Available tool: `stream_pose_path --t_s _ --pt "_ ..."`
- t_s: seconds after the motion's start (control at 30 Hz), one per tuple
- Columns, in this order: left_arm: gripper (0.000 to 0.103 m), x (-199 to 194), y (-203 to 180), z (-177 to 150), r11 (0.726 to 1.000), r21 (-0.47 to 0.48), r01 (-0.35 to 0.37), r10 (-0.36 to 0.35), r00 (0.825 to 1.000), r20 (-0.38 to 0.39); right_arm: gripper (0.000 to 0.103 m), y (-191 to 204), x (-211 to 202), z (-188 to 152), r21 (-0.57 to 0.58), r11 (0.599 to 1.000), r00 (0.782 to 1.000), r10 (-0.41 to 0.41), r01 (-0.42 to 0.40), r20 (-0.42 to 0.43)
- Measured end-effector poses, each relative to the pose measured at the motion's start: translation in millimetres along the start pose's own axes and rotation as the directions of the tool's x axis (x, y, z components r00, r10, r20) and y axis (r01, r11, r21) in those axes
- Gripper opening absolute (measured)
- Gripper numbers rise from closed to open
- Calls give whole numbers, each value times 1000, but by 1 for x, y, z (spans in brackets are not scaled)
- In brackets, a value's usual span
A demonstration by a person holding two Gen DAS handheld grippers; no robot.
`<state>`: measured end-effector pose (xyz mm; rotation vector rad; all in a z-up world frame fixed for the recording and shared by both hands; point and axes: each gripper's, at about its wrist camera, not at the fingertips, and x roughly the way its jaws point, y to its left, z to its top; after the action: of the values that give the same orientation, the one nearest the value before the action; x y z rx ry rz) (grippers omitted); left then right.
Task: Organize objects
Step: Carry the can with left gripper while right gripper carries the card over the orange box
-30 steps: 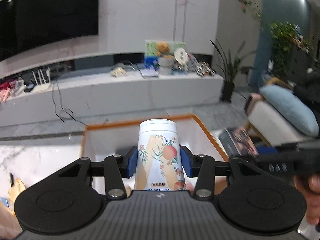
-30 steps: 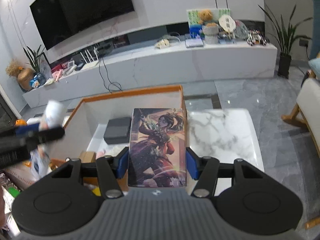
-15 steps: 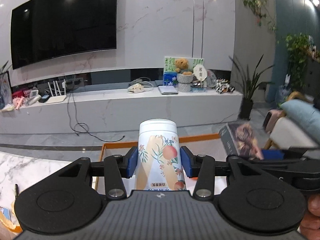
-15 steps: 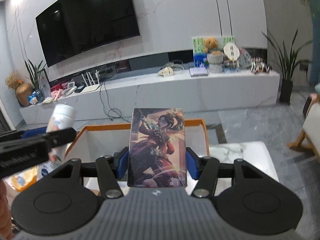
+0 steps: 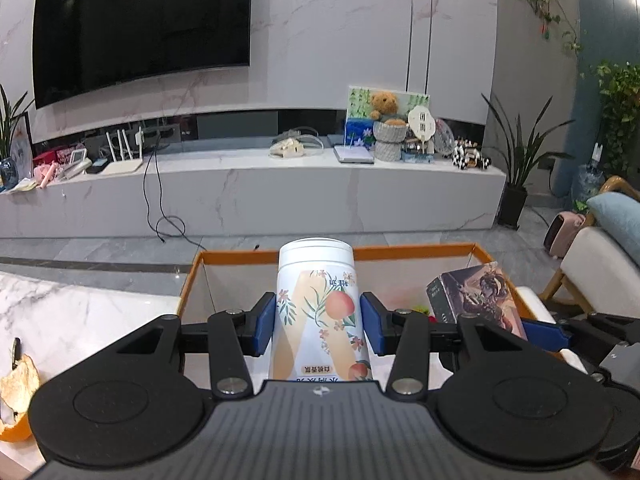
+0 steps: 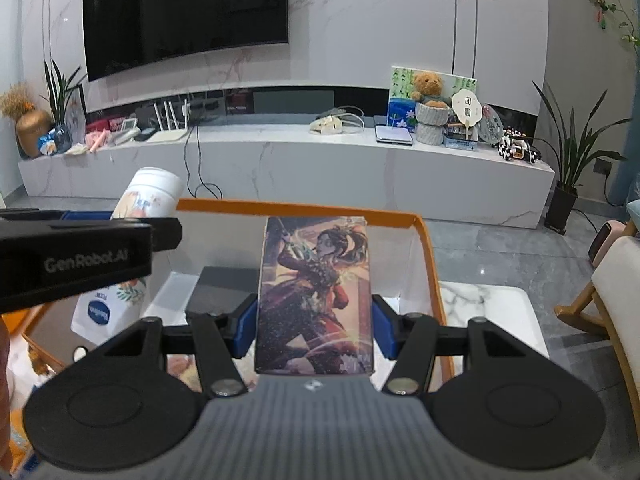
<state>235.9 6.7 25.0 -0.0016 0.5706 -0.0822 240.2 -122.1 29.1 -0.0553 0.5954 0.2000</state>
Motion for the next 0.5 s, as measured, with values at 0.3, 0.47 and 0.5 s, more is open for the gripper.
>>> stream_pose_path --t_s 0.3,0.47,0.5 --pt "53 15 3 -6 1000 -26 -9 7 998 -56 59 -2 11 -5 -14 1000 999 -9 9 -43" --pt "53 17 4 -8 999 -37 -10 7 998 -67 59 -5 15 -6 -22 1000 998 -19 18 -62" --pt "53 16 4 -8 999 -34 -8 6 998 -68 59 -5 16 -6 -22 1000 998 -20 19 -64"
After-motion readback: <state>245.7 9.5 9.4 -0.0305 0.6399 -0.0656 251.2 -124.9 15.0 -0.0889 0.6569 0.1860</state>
